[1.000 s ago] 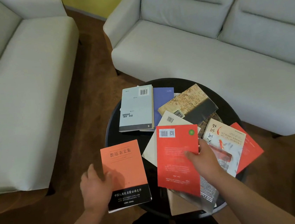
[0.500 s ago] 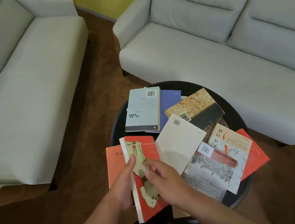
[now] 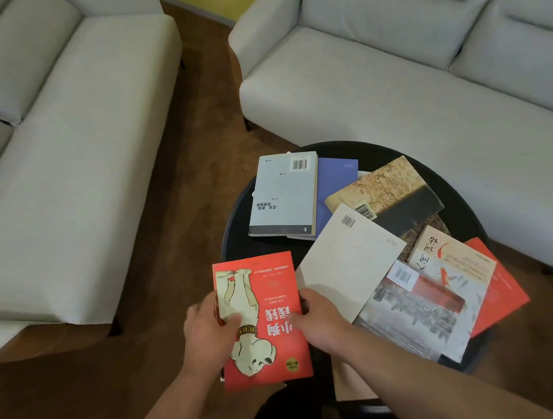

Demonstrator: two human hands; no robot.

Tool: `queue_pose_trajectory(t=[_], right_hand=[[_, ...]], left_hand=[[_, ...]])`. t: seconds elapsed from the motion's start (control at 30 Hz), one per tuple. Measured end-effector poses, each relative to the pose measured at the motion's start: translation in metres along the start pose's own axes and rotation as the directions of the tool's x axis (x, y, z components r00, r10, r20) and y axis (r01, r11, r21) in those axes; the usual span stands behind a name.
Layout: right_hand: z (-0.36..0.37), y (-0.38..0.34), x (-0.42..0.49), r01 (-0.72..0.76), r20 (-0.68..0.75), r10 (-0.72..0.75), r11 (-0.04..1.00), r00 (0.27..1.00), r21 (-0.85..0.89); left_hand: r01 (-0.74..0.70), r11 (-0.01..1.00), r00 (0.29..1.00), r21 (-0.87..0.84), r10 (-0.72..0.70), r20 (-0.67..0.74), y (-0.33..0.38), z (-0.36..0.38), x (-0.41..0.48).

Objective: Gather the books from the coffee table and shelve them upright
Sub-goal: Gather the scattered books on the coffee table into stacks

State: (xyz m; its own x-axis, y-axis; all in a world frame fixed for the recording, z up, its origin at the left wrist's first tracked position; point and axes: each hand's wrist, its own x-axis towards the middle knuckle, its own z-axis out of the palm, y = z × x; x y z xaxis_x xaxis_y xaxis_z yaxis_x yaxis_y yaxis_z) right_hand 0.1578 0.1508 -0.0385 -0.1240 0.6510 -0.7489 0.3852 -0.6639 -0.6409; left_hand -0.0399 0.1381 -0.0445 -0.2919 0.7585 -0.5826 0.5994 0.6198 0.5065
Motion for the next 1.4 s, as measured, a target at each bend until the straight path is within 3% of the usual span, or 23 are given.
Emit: queue_pose_trajectory(t=[0.17,0.3,0.37,0.43,0.5,0.53,0.57,0.6,0.67,0.8,0.97,1.07,1.27,1.4], right_hand=[[0.005,0.002,0.009,-0.064,0.088,0.059,0.997,0.994,0.052],[0.011,-0.005,0.007,-0.059,0.216,0.058,0.998,0.975,-0.004],[0.002,-0.007,0.003,-0.007,0.187,0.015,0.999,0.982,-0.047],[-0.019,-0.006,0.000,0.050,-0.139,-0.064,0.994,0.988,-0.100],[-0.051,0.005,-0.004,0.092,-0.577,-0.092,0.995,0.812,-0.029],[-0.068,0.010,-0.005,0.106,-0.695,-0.038,0.993,0.718,0.055],[-0.083,0.013,-0.007,0.099,-0.738,0.046,0.983,0.673,0.152],[-0.096,0.015,-0.007,0.069,-0.723,0.142,0.965,0.677,0.255],[-0.111,0.014,-0.008,0.006,-0.596,0.251,0.919,0.763,0.395],[-0.117,0.007,0.000,0.026,-0.478,0.285,0.838,0.831,0.545],[-0.114,0.006,0.000,0.059,-0.418,0.226,0.821,0.880,0.567],[-0.124,0.008,-0.007,0.127,-0.467,0.147,0.853,0.872,0.506],[-0.142,0.007,-0.014,0.061,-0.425,0.240,0.810,0.873,0.583],[-0.129,0.005,-0.010,0.069,-0.381,0.199,0.807,0.903,0.587]], left_hand=[[0.215,0.901,0.960,-0.378,-0.124,0.253,-0.014,0.004,0.008],[0.254,0.850,0.953,-0.461,-0.139,0.268,-0.015,0.004,0.011],[0.253,0.847,0.958,-0.467,-0.155,0.240,-0.014,0.006,0.011],[0.250,0.854,0.961,-0.456,-0.162,0.225,-0.013,0.008,0.012],[0.254,0.856,0.958,-0.451,-0.159,0.238,-0.014,0.008,0.012],[0.255,0.861,0.957,-0.441,-0.158,0.244,-0.016,0.008,0.013],[0.257,0.864,0.955,-0.433,-0.158,0.251,-0.017,0.008,0.013],[0.253,0.868,0.955,-0.428,-0.153,0.256,-0.017,0.008,0.013],[0.247,0.874,0.955,-0.418,-0.146,0.259,-0.019,0.009,0.015],[0.229,0.872,0.964,-0.433,-0.143,0.223,-0.017,0.009,0.011],[0.197,0.879,0.976,-0.434,-0.134,0.172,-0.015,0.010,0.004],[0.196,0.876,0.977,-0.441,-0.137,0.162,-0.013,0.010,0.005],[0.064,0.933,0.987,-0.354,-0.006,0.162,0.011,0.018,0.007],[0.024,0.962,0.984,-0.271,0.025,0.177,0.015,0.023,0.014]])
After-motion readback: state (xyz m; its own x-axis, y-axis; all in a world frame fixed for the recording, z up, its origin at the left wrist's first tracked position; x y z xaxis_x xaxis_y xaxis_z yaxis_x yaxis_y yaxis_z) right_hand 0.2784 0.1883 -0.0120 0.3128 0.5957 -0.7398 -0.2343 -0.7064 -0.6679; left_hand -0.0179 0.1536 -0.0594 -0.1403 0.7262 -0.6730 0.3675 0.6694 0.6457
